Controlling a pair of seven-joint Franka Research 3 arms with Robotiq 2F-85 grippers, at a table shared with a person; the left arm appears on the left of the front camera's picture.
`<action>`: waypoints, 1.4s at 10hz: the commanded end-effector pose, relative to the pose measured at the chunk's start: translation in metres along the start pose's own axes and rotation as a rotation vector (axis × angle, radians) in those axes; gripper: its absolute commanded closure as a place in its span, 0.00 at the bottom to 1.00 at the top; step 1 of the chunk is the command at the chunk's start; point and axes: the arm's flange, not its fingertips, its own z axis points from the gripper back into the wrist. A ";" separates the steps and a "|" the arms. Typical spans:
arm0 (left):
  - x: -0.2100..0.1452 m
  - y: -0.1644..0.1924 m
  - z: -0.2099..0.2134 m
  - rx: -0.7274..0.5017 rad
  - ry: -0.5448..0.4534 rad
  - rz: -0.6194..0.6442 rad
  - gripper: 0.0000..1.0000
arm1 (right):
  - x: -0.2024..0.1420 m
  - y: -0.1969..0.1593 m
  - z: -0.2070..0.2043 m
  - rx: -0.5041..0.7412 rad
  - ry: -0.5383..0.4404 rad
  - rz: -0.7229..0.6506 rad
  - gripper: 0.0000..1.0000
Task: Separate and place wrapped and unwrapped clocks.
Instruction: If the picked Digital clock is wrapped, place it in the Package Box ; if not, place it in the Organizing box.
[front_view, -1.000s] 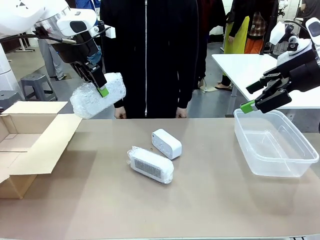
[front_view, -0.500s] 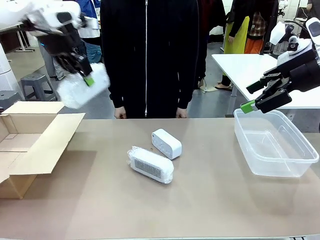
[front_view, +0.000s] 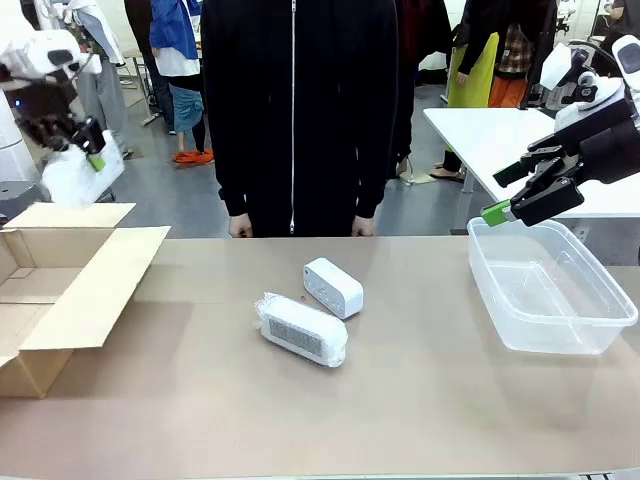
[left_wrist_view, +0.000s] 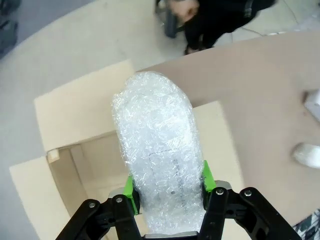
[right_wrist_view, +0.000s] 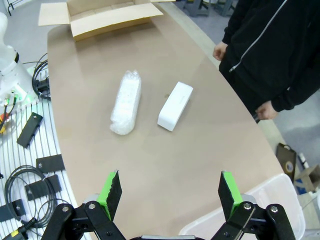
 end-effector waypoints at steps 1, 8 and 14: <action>0.000 0.016 -0.018 0.085 0.014 0.070 0.45 | 0.000 0.000 -0.002 0.014 -0.009 -0.001 0.00; -0.061 0.062 -0.049 0.053 0.188 0.103 0.45 | 0.000 0.000 -0.002 0.014 -0.009 -0.001 0.00; -0.073 0.063 -0.113 -0.012 0.121 0.066 0.45 | 0.000 0.000 -0.002 0.014 -0.009 -0.001 0.00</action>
